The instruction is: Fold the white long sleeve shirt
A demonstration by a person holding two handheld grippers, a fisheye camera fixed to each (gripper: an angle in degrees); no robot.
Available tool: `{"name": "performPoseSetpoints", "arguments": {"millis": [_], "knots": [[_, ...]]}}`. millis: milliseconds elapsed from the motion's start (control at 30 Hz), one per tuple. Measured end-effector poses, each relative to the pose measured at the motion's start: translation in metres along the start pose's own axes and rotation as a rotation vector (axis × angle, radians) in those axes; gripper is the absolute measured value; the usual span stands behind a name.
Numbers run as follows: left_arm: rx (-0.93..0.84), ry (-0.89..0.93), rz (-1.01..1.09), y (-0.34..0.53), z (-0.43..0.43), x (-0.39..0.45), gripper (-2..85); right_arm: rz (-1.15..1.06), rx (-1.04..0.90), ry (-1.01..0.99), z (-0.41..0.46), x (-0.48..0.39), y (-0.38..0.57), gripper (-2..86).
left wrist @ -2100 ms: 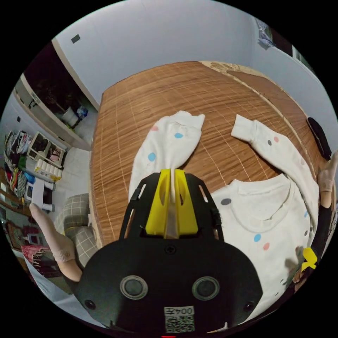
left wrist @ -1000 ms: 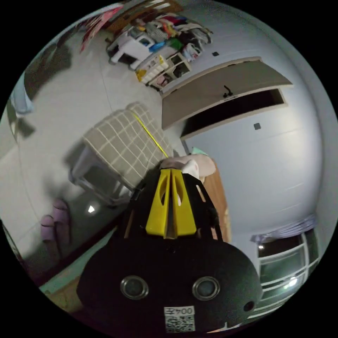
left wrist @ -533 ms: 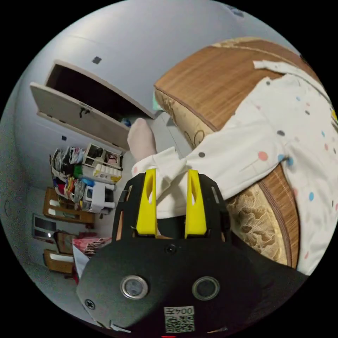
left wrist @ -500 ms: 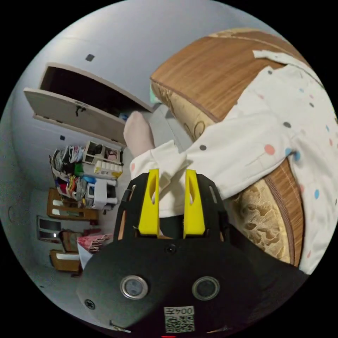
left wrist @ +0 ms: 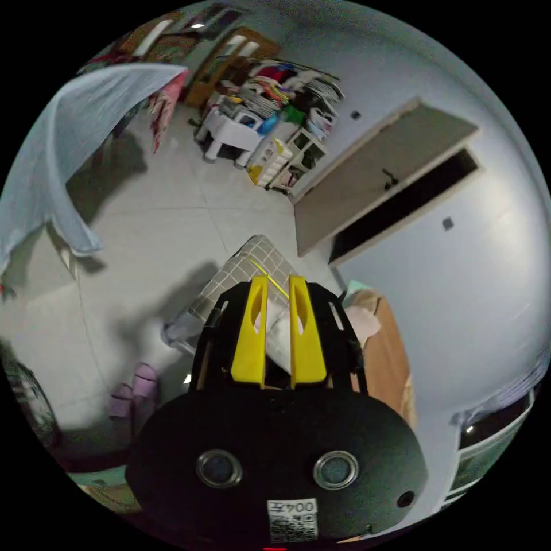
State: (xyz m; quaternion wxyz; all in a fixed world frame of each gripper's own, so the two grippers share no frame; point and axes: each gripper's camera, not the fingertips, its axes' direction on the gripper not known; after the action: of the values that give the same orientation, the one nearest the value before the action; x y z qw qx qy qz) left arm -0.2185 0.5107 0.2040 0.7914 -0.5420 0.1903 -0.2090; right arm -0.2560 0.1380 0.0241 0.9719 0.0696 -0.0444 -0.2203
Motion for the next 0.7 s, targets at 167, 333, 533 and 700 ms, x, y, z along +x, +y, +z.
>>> {"name": "performPoseSetpoints", "arguments": {"millis": [167, 333, 533, 700], "knots": [[-0.171, 0.148, 0.293, 0.091, 0.015, 0.055, 8.2, 0.000, 0.007, -0.002, -0.004, -0.006, -0.003, 10.0], [-0.468, 0.272, 0.843, 0.286, 0.052, 0.157, 7.5, 0.004, 0.013, 0.013, -0.006, -0.011, -0.006, 10.6], [-0.532, 0.263, 1.485, 0.515, 0.071, 0.226, 8.2, 0.008, 0.054, 0.021, -0.014, -0.018, -0.010, 11.3], [-0.527, 0.131, 1.730, 0.620, 0.096, 0.229, 10.1, -0.052, 0.060, 0.057, -0.014, -0.038, -0.015, 11.9]]}}
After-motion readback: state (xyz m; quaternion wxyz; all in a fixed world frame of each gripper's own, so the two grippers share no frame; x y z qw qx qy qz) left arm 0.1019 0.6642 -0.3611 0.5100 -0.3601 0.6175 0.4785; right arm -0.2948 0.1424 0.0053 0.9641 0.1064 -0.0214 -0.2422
